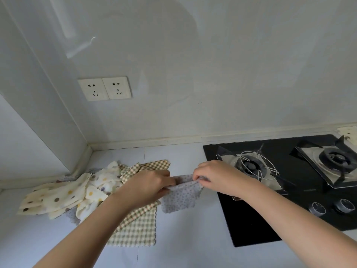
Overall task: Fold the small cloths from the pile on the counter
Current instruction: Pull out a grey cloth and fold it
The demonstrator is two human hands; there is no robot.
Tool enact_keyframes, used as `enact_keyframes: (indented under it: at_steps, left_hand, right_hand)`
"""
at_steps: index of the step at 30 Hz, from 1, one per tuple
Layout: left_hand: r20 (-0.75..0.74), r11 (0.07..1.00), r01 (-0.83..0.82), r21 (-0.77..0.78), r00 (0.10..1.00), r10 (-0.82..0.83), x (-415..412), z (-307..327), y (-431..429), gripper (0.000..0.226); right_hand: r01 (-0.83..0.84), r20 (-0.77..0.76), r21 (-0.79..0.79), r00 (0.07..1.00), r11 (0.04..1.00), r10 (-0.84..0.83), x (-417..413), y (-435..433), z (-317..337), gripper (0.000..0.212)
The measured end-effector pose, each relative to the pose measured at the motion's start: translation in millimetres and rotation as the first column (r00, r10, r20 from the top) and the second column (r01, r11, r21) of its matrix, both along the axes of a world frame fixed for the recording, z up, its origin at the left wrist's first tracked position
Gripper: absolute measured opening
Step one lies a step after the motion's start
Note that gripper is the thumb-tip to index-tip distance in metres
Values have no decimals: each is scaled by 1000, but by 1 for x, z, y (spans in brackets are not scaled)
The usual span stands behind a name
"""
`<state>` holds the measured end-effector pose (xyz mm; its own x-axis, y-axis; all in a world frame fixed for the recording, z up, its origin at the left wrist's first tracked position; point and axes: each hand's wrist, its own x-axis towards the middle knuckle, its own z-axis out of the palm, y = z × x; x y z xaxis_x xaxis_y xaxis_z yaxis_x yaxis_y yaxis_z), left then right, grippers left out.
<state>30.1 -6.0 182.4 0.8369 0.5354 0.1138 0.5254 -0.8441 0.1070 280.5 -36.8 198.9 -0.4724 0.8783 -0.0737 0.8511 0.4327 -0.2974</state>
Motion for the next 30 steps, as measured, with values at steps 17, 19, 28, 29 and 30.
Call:
enact_keyframes:
  at_steps: [17, 19, 28, 29, 30]
  left_hand:
    - [-117, 955, -184, -232, 980, 161, 204, 31, -13, 16]
    - [74, 906, -184, -381, 971, 228, 241, 34, -23, 16]
    - [401, 315, 253, -915, 481, 779, 424, 40, -72, 20]
    - [370, 251, 299, -921, 462, 806, 442, 40, -74, 20]
    - [347, 209, 331, -920, 442, 827, 460, 40, -76, 23]
  right_hand:
    - [157, -276, -89, 945, 983, -176, 208, -31, 28, 8]
    - [220, -440, -155, 858, 963, -267, 248, -43, 32, 6]
    - [258, -794, -601, -88, 756, -601, 386, -76, 48, 24]
    - [218, -746, -666, -200, 713, -636, 400, -77, 50, 20]
    - [158, -669, -740, -285, 654, -687, 414, -79, 49, 14]
